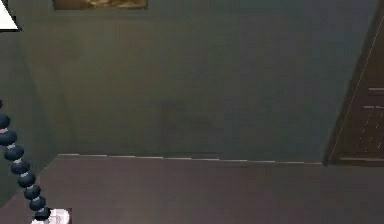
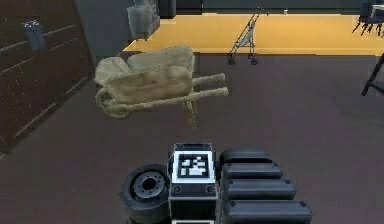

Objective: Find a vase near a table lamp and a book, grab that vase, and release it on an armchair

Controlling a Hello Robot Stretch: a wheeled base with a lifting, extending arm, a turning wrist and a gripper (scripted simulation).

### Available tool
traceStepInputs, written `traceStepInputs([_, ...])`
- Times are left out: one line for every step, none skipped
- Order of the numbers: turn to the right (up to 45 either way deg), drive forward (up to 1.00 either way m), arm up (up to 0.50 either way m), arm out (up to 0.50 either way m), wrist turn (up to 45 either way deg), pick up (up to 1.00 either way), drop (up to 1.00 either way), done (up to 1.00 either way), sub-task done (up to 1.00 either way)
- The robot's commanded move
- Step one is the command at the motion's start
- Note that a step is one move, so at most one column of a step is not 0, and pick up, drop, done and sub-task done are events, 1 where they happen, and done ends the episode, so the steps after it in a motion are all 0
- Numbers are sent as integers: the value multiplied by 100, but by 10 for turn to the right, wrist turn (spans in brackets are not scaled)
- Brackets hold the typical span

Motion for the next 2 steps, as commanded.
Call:
traceStepInputs([-450,0,0,0,0,0,0,0,0])
traceStepInputs([-390,0,0,0,0,0,0,0,0])
